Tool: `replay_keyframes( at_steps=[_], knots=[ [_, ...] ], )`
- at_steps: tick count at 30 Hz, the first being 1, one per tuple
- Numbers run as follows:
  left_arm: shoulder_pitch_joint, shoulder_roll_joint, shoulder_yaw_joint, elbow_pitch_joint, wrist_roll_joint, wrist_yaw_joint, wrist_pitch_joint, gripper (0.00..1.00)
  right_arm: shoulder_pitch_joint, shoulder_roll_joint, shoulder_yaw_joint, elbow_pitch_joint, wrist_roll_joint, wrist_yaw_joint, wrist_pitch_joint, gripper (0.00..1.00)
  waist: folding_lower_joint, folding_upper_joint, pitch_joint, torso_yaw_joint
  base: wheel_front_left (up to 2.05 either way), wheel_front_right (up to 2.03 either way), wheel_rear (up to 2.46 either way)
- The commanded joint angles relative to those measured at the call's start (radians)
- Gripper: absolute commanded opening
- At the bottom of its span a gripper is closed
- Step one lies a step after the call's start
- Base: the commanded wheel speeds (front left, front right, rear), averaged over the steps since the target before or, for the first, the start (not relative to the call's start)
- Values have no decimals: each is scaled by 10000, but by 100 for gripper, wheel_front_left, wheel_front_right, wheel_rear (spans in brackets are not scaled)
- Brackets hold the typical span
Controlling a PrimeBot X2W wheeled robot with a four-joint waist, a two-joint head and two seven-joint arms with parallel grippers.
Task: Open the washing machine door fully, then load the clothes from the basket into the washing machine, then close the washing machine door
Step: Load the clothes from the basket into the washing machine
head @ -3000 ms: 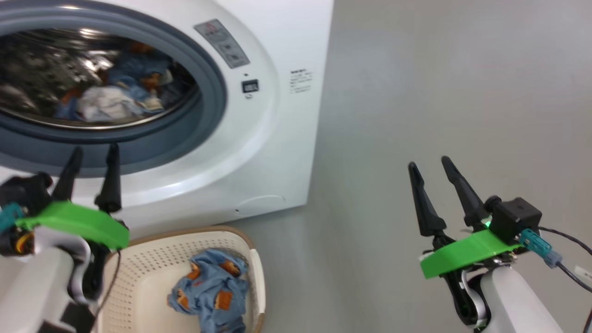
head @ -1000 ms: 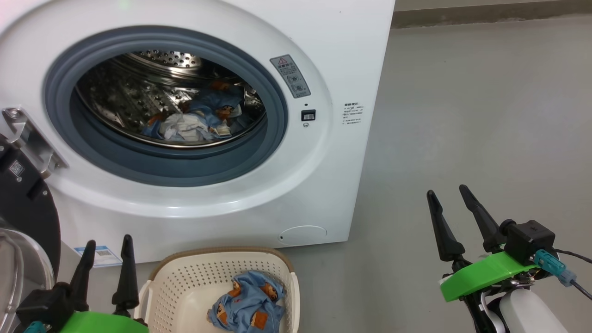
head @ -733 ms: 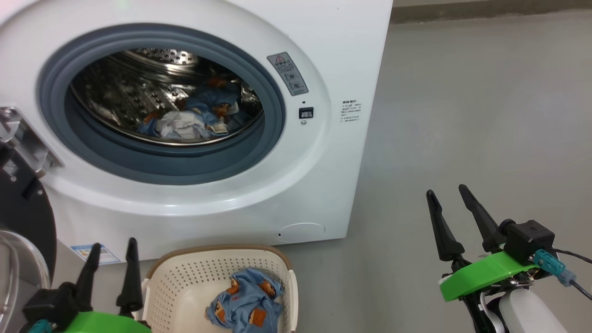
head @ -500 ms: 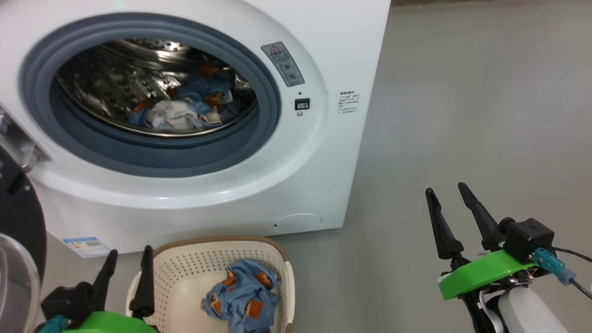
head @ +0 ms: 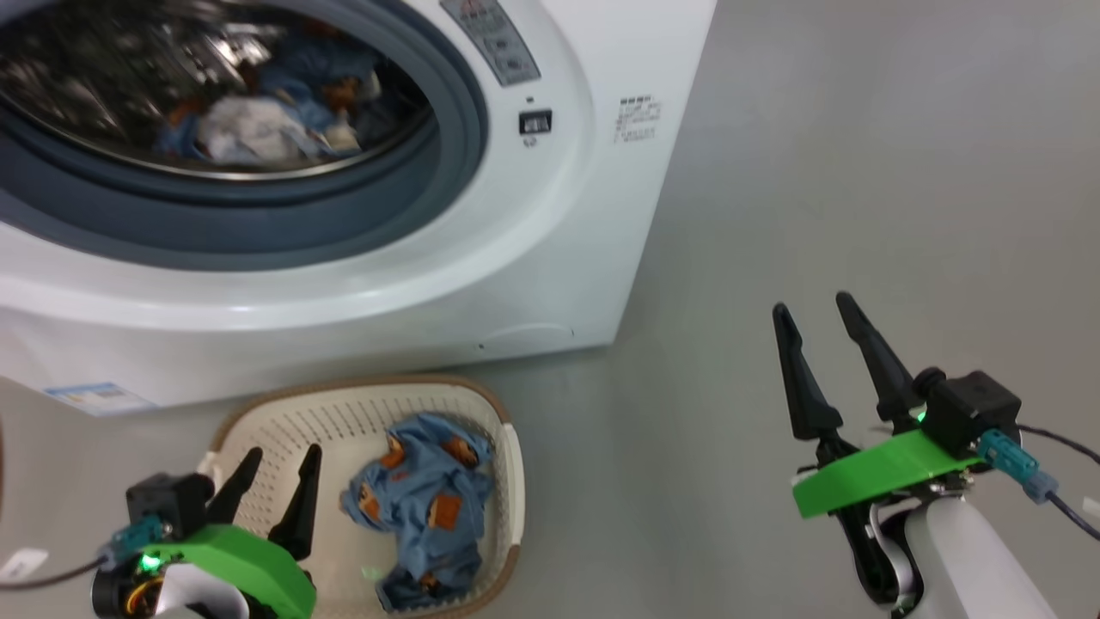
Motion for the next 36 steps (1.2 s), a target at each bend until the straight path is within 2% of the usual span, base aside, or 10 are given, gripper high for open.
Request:
replay_keyframes(
  at_steps=[1,6,23,36],
  knots=[
    [-445,340,245,6,-125,-55,52,100,-330,57,161,-305,-138,46,-82,100,0,-1,788,-280,0,0,0],
    [-1209,508,-318,937,-437,-136,309,100,-588,199,128,-520,-321,46,-82,100,0,-1,1675,-507,0,0,0],
    [-3678,1384,-3716,3335,-2358,-146,1556,100,-1334,260,523,-1425,132,46,-82,100,0,-1,4391,-1678,0,0,0],
    [-5265,1796,-4581,4849,-3477,-147,1892,100,-1639,261,868,-1965,449,46,-82,100,0,-1,6032,-2430,0,0,0]
  ],
)
